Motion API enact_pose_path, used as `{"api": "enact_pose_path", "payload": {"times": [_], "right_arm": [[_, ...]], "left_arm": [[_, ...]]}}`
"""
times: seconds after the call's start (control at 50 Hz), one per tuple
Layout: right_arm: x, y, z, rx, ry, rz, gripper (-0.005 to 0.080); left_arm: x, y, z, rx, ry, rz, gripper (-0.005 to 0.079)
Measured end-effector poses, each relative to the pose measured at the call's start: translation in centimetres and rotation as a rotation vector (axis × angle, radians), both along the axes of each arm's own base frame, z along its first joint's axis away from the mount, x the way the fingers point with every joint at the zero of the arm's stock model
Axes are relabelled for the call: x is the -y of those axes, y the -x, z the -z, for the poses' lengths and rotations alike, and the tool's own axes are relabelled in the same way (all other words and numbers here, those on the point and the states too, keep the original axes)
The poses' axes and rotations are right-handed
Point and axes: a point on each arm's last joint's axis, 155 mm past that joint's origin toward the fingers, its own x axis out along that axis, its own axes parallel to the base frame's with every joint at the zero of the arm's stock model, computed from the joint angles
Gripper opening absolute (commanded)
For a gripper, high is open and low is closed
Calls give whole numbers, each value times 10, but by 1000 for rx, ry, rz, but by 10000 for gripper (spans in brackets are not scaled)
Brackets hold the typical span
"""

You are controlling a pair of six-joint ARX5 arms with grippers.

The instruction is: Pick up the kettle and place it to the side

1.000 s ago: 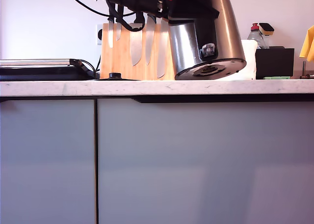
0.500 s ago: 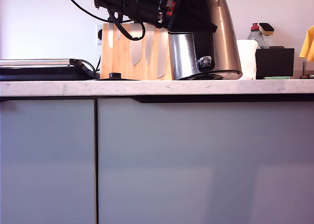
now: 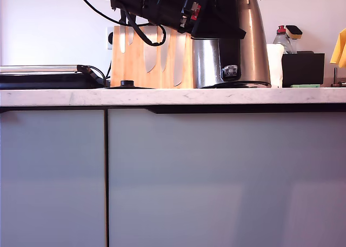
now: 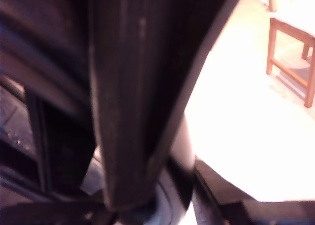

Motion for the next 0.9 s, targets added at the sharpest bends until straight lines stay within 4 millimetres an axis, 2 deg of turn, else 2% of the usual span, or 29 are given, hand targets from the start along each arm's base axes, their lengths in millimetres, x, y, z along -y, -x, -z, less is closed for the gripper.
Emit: {"api": "enact_pose_path", "payload": {"times": [0.06,0.14,0.3,0.56,0.78,0.9], "right_arm": [[4,-2,4,8,31,11,359],[21,-9,11,10,80,57,359],[42,-23,11,25,96,118,371],[39,-21,11,-1,87,137,389],[38,-6,19,-72,110,125,406],[39,-5,21,-79,115,127,409]], "left_arm": [[-1,-2,3,-15,-14,-24,341],[-9,-11,5,-31,-23,-55,343],[-24,-28,4,-34,-23,-104,343],[-17,-19,4,-63,-23,-91,343],[-20,-12,16,-121,-65,-91,343],[-22,-13,18,-129,-74,-98,342]]}}
